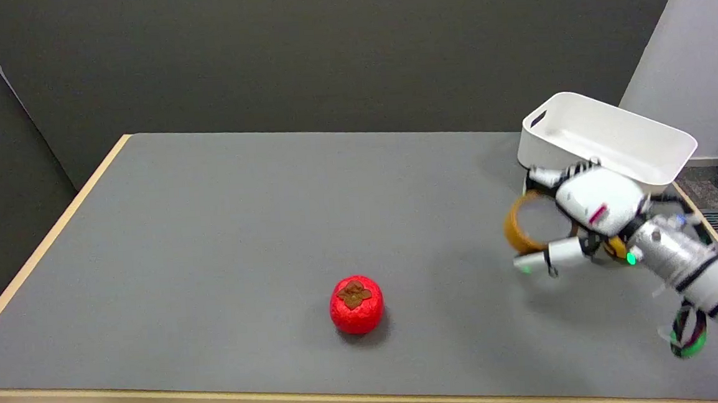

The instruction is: Place the yellow tape into the white box.

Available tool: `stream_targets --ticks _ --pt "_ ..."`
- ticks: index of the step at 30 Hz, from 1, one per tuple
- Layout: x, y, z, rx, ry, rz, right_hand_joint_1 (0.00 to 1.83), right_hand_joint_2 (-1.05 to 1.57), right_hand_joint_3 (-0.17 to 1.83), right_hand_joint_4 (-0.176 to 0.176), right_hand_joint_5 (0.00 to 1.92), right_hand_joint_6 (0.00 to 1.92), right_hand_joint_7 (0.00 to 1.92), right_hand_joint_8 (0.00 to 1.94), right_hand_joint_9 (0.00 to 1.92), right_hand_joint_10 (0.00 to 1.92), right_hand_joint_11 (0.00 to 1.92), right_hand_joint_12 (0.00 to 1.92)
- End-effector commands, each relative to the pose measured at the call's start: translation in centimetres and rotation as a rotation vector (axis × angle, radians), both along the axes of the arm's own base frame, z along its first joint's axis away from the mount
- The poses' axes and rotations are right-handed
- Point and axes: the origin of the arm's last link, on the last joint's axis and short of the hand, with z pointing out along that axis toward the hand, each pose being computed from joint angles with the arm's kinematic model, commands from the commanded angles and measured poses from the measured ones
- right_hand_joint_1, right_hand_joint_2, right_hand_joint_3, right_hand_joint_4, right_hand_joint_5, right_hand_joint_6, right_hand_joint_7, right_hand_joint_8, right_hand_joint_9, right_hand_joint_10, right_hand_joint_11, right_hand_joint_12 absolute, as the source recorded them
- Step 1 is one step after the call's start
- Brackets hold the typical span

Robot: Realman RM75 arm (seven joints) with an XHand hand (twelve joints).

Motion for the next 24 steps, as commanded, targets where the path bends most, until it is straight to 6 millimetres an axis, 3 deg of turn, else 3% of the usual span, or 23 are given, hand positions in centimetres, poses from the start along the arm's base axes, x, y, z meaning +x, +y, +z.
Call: stream_targets --ticks 1,5,8,17,19,24 --pt "12.9 -7.8 4.4 -0.115 0.149 0.42 1.18 0.99 0.56 -0.114 0.63 1.48 0.87 1.49 0.85 1.5 0.78 1.92" --pt "14.0 -11.6 8.1 -0.228 0.17 0.419 1.18 0.99 0.55 -0.119 0.63 1.49 0.87 1.49 0.85 1.51 0.78 1.92" --pt "14.3 -13.9 10.5 -0.292 0.166 0.392 1.18 1.09 0.39 -0.176 0.66 1.51 0.71 1.53 0.85 1.5 0.78 1.92" --pt "8.2 -18.2 18.0 -0.532 0.118 0.154 1.18 1.1 0.38 -0.176 0.66 1.51 0.71 1.53 0.85 1.5 0.77 1.92" --pt "7.2 -18.9 18.4 -0.557 0.12 0.121 1.18 1.1 0.38 -0.176 0.66 1.52 0.71 1.53 0.85 1.5 0.77 1.92" --pt "4.7 -17.9 19.6 -0.605 0.137 0.061 1.18 1.1 0.38 -0.176 0.66 1.52 0.71 1.54 0.85 1.5 0.75 1.92"
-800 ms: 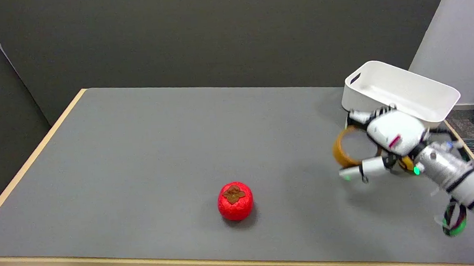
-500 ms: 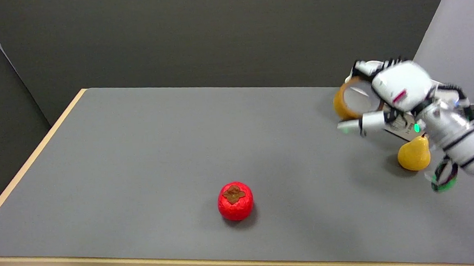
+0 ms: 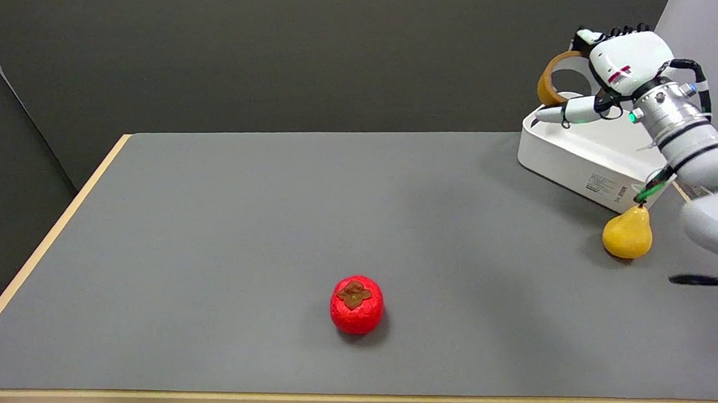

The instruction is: Place the yellow tape into the white box.

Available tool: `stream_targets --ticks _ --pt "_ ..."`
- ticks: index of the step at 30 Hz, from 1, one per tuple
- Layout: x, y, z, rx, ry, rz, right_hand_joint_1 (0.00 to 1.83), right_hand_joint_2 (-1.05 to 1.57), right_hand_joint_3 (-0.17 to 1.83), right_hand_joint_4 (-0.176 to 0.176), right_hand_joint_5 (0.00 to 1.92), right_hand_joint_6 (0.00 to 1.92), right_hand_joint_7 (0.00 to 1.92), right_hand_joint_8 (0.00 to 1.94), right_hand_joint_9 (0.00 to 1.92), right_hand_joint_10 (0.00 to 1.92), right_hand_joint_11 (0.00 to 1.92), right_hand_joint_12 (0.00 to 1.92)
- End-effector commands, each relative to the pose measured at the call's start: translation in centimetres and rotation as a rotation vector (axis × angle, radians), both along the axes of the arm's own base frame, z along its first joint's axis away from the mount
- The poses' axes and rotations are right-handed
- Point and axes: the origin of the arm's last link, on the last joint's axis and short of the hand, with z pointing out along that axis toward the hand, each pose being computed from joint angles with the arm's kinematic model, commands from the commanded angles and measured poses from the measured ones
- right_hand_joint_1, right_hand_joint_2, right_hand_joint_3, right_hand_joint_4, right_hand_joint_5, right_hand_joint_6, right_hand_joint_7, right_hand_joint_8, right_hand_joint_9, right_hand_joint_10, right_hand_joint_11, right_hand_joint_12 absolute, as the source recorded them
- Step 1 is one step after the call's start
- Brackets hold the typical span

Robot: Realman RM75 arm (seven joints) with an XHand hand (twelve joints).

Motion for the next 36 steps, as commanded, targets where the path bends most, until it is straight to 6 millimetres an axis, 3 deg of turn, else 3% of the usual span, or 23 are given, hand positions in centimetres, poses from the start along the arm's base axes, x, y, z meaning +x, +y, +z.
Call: stream_targets --ticks 1,8,11,12,13,14,16,18,22,25,30,36 --pt "-4.0 -5.1 9.9 -0.35 -0.049 -0.2 1.18 1.1 0.38 -0.176 0.66 1.52 0.71 1.54 0.85 1.5 0.75 1.92" --pt "-5.6 -2.5 11.4 -0.397 -0.07 -0.196 1.18 1.1 0.38 -0.176 0.67 1.5 0.72 1.52 0.86 1.49 0.76 1.92" --pt "-5.5 -1.1 11.9 -0.398 -0.166 -0.116 1.18 1.14 0.29 -0.176 0.67 1.48 0.72 1.5 0.84 1.43 0.73 1.9" --pt "-5.4 -0.4 11.9 -0.386 -0.221 -0.068 0.93 0.98 0.51 -0.08 0.49 1.11 0.59 1.11 0.68 1.21 0.54 1.68" --pt "-5.2 0.1 12.0 -0.37 -0.257 -0.03 0.59 0.74 0.84 0.057 0.24 0.58 0.41 0.58 0.46 0.93 0.27 1.37" --pt "-5.0 0.4 11.9 -0.35 -0.286 -0.001 0.44 0.65 0.95 0.104 0.13 0.38 0.32 0.37 0.35 0.79 0.16 1.25" --pt "-4.5 1.2 11.3 -0.278 -0.354 0.067 0.35 0.63 0.93 0.103 0.07 0.3 0.21 0.29 0.22 0.63 0.11 1.19" --pt "-4.3 1.8 10.5 -0.21 -0.419 0.121 0.23 0.56 0.99 0.095 0.0 0.1 0.03 0.11 0.03 0.53 0.08 1.01" --pt "-2.8 2.4 7.7 -0.073 -0.497 0.238 0.22 0.53 0.87 0.091 0.0 0.0 0.0 0.0 0.0 0.36 0.0 1.09" --pt "-1.9 2.9 5.6 0.008 -0.549 0.313 0.22 0.5 0.88 0.083 0.0 0.0 0.0 0.0 0.0 0.26 0.0 1.0" --pt "0.4 2.6 -0.2 0.227 -0.621 0.452 0.24 0.49 0.9 0.086 0.0 0.0 0.0 0.0 0.0 0.11 0.0 0.8" --pt "3.5 1.9 -9.7 0.574 -0.698 0.489 0.25 0.53 0.92 0.081 0.0 0.0 0.0 0.0 0.0 0.12 0.0 0.76"
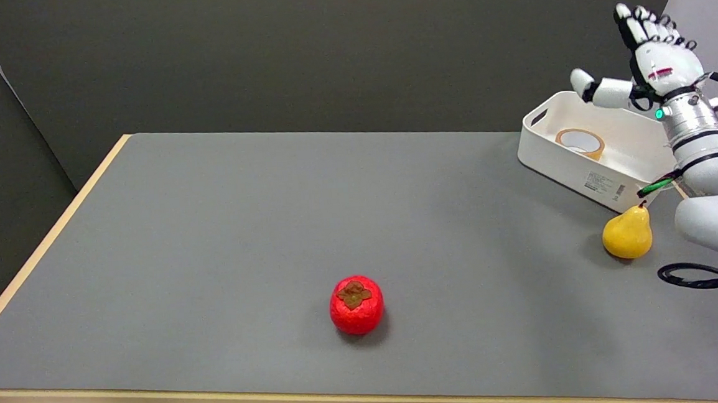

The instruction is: Place the yellow tape into the white box.

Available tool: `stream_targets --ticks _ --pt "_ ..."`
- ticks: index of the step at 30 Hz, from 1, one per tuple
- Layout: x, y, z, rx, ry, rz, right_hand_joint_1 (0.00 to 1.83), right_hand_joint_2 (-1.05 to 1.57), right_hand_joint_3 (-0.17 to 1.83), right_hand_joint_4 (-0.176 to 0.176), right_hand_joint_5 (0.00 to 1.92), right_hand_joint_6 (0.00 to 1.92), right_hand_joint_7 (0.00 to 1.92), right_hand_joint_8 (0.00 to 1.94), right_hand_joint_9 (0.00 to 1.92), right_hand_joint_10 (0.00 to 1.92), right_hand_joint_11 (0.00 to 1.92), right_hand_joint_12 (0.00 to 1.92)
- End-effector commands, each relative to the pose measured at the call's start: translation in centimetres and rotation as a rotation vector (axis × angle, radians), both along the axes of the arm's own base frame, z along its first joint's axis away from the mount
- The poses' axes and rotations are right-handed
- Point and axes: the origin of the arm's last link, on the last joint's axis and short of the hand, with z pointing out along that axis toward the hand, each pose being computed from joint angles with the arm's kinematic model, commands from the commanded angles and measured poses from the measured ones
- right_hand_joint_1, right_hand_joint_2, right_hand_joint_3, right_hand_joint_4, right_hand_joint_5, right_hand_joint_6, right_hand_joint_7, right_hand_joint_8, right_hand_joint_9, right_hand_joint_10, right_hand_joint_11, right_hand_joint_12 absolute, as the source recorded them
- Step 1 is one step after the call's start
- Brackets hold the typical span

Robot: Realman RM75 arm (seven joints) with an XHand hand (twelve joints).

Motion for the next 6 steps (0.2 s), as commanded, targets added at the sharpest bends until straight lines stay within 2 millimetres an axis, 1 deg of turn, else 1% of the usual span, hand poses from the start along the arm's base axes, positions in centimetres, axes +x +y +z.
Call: stream_targets --ticks 1,4,6 --pt "6.8 2.1 -17.7 0.647 -0.279 0.477 0.24 0.53 0.92 0.082 0.0 0.0 0.0 0.0 0.0 0.15 0.0 0.76" --pt "7.4 2.5 -21.1 0.752 -0.307 0.49 0.22 0.56 0.96 0.083 0.0 0.0 0.0 0.0 0.0 0.23 0.0 0.79" --pt "7.8 2.8 -22.7 0.802 -0.318 0.497 0.2 0.58 0.98 0.082 0.0 0.0 0.0 0.02 0.0 0.29 0.0 0.81"
